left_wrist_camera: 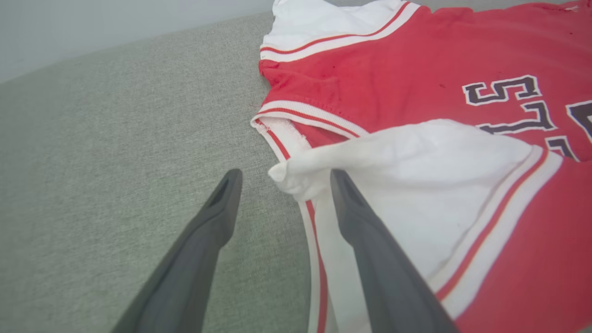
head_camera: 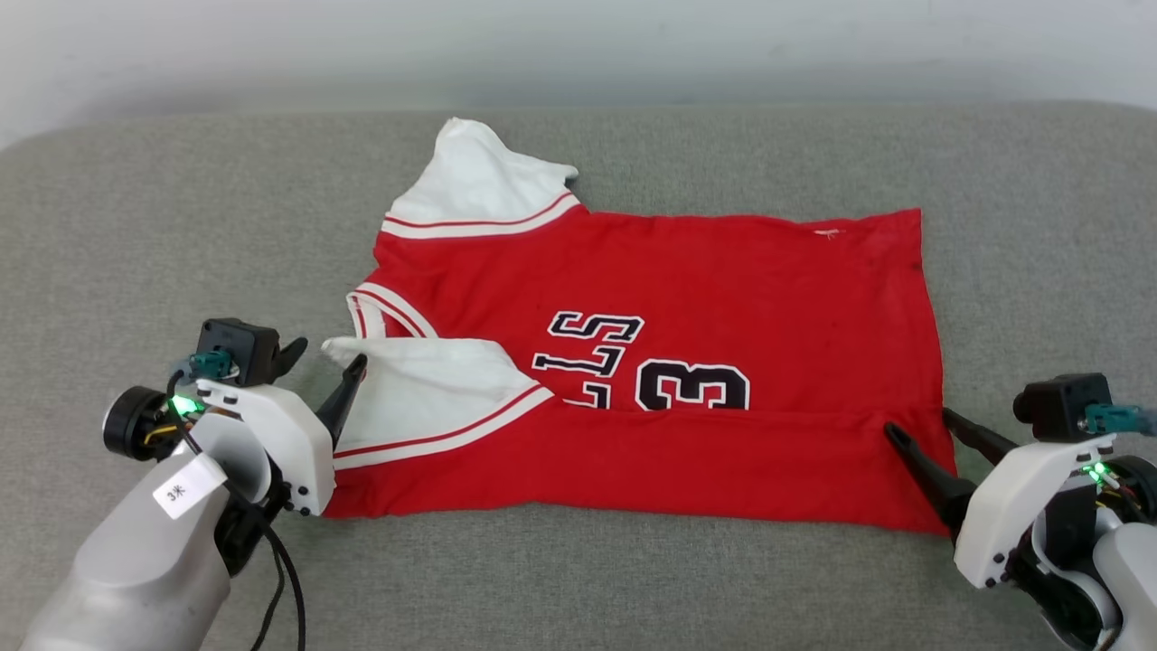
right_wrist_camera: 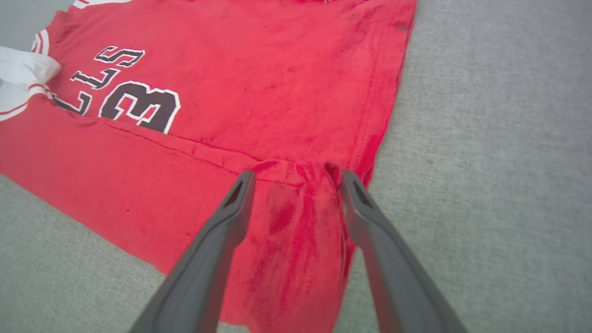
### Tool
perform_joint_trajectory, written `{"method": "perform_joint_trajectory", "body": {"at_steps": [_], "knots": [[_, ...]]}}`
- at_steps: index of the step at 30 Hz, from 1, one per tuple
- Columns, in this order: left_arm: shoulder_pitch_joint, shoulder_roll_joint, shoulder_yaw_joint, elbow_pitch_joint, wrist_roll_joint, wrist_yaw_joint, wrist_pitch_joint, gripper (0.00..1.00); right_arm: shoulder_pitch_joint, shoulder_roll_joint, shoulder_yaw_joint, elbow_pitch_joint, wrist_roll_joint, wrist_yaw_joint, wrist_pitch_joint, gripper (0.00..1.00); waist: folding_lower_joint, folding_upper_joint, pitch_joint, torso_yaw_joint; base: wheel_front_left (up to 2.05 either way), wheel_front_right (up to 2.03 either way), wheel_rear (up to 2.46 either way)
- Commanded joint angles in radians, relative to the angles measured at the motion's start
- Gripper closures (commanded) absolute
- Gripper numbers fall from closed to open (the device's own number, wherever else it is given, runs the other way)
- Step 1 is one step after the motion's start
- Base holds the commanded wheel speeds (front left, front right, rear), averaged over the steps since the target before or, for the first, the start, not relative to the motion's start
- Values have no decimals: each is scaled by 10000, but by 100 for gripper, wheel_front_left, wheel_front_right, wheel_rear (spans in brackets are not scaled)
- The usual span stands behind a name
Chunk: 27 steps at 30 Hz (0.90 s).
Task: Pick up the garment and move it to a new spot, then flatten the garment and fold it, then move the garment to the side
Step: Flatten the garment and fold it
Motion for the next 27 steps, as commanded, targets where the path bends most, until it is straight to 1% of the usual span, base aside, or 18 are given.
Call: {"method": "perform_joint_trajectory", "body": {"at_steps": [1,3,6,8,9,10,11,12,13,14,18,22,25,27], "knots": [[-230,143,-129,-107,-38,-2,3,0,299,68,-134,-200,-102,-12,-86,0,-1,0,-366,151,0,0,0],[-290,218,-211,-200,-82,-2,81,0,379,65,-222,-292,-131,-12,-90,0,-1,0,-472,194,0,0,0],[-443,473,-402,-595,-332,-4,526,0,695,70,-435,-574,-273,-12,-68,0,-1,0,-748,312,0,0,0],[-542,642,-574,-999,-682,-5,1051,0,860,97,-609,-736,-361,-12,-19,0,-1,0,-885,387,0,0,0],[-641,866,-742,-1471,-1087,-5,1726,0,992,142,-774,-927,-454,-12,59,0,-1,0,-967,448,0,0,0],[-641,866,-742,-1471,-1087,-5,1726,0,992,142,-774,-927,-454,-12,59,0,-1,0,-967,448,0,0,0],[-677,999,-843,-1668,-1289,-6,2093,0,1049,165,-842,-1014,-478,-12,110,0,-1,0,-989,468,0,0,0],[-928,1440,-1329,-2487,-2081,-6,3832,0,1199,278,-1093,-1285,-682,-12,331,0,-1,0,-1031,506,0,0,0],[-989,1544,-1453,-2652,-2218,-6,4214,0,1225,316,-1138,-1340,-722,-12,360,0,-1,0,-1028,506,0,0,0],[-989,1544,-1453,-2652,-2218,-6,4214,0,1225,316,-1138,-1340,-722,-12,360,0,-1,0,-1028,506,0,0,0],[-1086,1833,-1827,-3030,-2848,-7,5747,0,1297,469,-1253,-1570,-893,-12,537,0,-1,0,-987,442,0,0,0],[-1098,1944,-2058,-3051,-3271,-7,6881,0,1260,556,-1306,-1734,-979,-12,687,0,-1,0,-884,306,0,0,0],[-1028,1967,-2224,-2962,-3362,-7,7338,0,1215,612,-1338,-1827,-1037,-12,759,0,-1,0,-791,196,0,0,0],[-889,1951,-2250,-2825,-3454,9,7458,0,1153,649,-1344,-1884,-1057,-12,785,0,-1,0,-693,95,0,0,0]]}}
